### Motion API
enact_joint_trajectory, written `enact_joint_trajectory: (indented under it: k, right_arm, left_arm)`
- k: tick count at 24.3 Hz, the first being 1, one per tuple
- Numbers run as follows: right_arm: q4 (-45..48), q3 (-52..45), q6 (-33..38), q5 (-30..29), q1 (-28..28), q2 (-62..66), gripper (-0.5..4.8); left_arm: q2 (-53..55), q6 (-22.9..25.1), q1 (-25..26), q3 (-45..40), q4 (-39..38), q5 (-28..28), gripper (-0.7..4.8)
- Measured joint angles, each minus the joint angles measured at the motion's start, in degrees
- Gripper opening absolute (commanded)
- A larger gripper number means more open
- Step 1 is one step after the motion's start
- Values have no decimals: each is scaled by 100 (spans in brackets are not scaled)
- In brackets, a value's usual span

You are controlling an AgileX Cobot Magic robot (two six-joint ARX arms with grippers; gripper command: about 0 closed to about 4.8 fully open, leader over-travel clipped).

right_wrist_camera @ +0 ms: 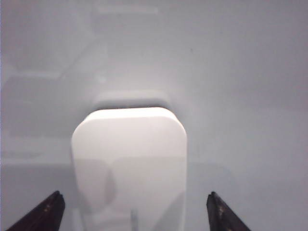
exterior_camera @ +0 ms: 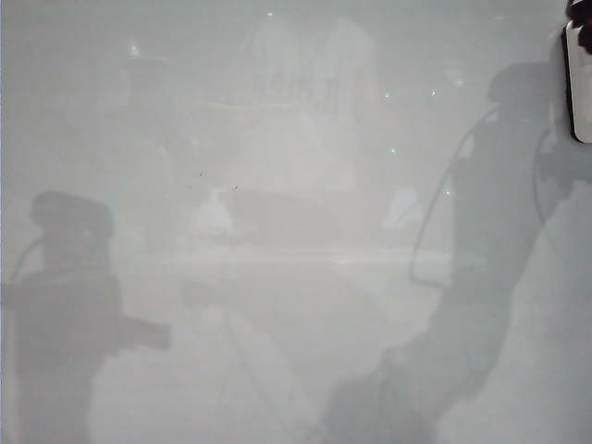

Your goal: Grab the whiteboard eraser that is attached to the surface of the whiteboard and use it to clean the writing on the whiteboard.

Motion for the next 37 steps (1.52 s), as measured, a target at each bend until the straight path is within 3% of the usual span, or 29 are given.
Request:
enact_joint_trajectory:
  k: [4,6,7,8,10,11,12,15,23,33,37]
  right_arm:
    - [-942,-4,4,2,2,-914,317]
    - [-1333,-7,-2,0,2,-1403,223]
    - [-1532,-7,0,0,2,-1735,149]
    - [-1700,-2,4,0,2,-2046,111]
    - [-1976,4,7,0,2,-2505,81]
    - [-2164,7,2,-2,2,-2750,11]
    - [-2339,7,9,-4,2,-2931,-3]
    - [-3171,0,267,-203,2,-3742,-1]
    - [-4175,-20,920,-787,4,-4621,-1]
    - [-4345,-551,1019,-1224,4,-4717,0]
    - [-4391,-861,1054,-1443,4,-4715,72]
  left_arm:
    - [0,2,0,0,0,-367,-5]
    - [2,61,0,-2,0,-599,-5]
    - [2,138,0,0,0,-688,-5]
    - [2,243,0,-2,0,-787,-5]
    - [2,334,0,-2,2,-911,-5]
    - [4,372,0,-7,2,-990,-5]
    - [2,382,0,-13,4,-1034,-5]
    - [0,402,0,-225,284,-1137,-5]
    - [4,470,0,-1025,1198,-1139,-5]
    - [7,516,0,-1528,1241,-1377,-5]
    - [11,516,0,-1547,916,-1375,-5]
